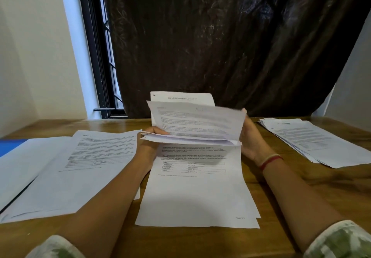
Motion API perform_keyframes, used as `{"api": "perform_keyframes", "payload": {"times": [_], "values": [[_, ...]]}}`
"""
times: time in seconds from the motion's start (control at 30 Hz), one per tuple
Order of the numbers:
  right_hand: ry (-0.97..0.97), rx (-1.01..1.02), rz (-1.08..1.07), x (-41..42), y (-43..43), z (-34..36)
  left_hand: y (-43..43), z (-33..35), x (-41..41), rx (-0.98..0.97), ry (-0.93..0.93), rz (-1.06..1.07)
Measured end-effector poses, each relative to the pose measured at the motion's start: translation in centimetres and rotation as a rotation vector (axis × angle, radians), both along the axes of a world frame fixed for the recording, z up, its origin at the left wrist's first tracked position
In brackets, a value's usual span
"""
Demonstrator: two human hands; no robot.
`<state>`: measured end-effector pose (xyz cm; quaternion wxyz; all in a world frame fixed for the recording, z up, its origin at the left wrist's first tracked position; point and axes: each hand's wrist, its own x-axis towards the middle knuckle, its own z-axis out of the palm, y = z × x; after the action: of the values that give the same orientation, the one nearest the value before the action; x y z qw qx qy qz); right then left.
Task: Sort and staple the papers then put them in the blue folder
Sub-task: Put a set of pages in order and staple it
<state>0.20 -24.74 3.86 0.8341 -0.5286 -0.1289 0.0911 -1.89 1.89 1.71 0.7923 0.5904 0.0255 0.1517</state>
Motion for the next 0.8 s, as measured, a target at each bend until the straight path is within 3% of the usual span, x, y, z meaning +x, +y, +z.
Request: {"api": "perform_keyframes", "payload": {"times": [0.1, 0.2, 0.4, 0.67, 0.8], "values": [[-0.089, -0.319, -0.194, 0.1, 0.9, 0.0, 0.1, 0.0, -0.1, 0.022, -0.041, -0.037], [0.019, -0.252, -0.166, 0.4, 1.4, -0.4, -0.2, 0.3, -0.4, 0.057, -0.006, -0.016], [-0.025, -0.198, -0.252, 0.3, 2.0, 0.4, -0.4, 0.3, -0.5, 0.083, 0.055, 0.000], [-0.121, -0.372, -0.193, -0.4, 1.8, 0.3, 0.6, 0.5, -0.2, 0.019, 0.007, 0.169], [-0.095, -0.387, -0.239, -0.3, 2.2, 0.6, 0.9, 0.5, -0.5, 0.017, -0.046, 0.142]]}}
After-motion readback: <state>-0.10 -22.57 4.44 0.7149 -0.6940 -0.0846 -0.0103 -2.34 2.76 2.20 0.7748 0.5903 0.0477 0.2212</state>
